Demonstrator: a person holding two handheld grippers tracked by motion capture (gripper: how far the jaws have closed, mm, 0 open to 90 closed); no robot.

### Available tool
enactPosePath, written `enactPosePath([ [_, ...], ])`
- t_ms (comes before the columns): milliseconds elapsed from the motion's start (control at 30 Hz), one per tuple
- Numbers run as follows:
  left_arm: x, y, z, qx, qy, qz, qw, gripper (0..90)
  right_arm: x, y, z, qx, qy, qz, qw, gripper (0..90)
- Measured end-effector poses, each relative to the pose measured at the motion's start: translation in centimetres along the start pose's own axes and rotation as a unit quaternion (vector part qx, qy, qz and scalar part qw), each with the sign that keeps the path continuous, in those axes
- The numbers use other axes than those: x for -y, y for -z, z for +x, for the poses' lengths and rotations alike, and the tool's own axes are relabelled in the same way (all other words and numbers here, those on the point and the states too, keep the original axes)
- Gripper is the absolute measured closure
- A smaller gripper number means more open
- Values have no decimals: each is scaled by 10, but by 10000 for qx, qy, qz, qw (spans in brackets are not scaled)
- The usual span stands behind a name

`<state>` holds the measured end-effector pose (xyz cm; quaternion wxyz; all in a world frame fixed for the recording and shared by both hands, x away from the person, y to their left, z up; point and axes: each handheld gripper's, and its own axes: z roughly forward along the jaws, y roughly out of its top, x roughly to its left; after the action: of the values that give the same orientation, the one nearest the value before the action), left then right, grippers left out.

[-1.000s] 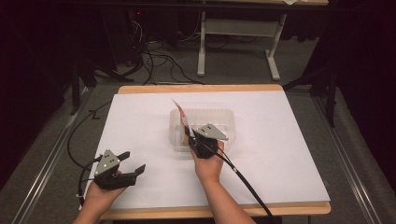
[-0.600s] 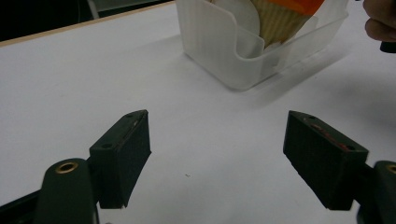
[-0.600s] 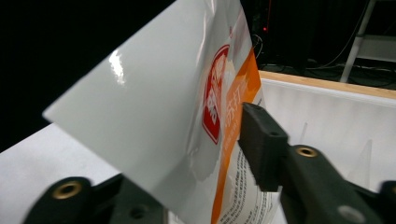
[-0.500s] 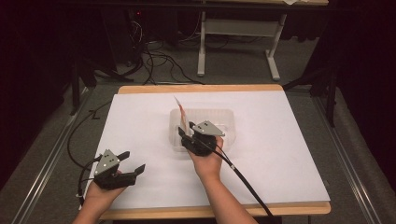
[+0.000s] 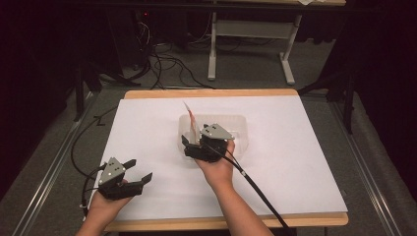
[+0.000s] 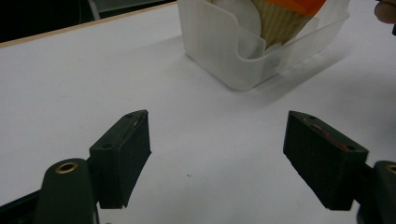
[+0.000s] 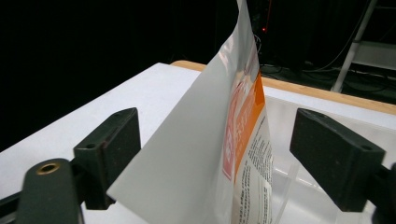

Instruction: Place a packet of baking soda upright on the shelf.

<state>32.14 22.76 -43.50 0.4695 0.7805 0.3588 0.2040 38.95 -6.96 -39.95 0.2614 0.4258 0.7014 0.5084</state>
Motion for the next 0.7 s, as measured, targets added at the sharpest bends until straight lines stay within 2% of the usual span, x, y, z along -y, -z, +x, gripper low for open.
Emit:
enactPosePath([
  [467, 0, 0, -1, -5, -25, 25, 10000, 235, 1, 8, -1, -69, 114, 73, 9999, 156],
  [700, 0, -1, -2, -6, -53, 54, 10000, 235, 7, 18, -2, -108, 133, 150, 9997, 160],
])
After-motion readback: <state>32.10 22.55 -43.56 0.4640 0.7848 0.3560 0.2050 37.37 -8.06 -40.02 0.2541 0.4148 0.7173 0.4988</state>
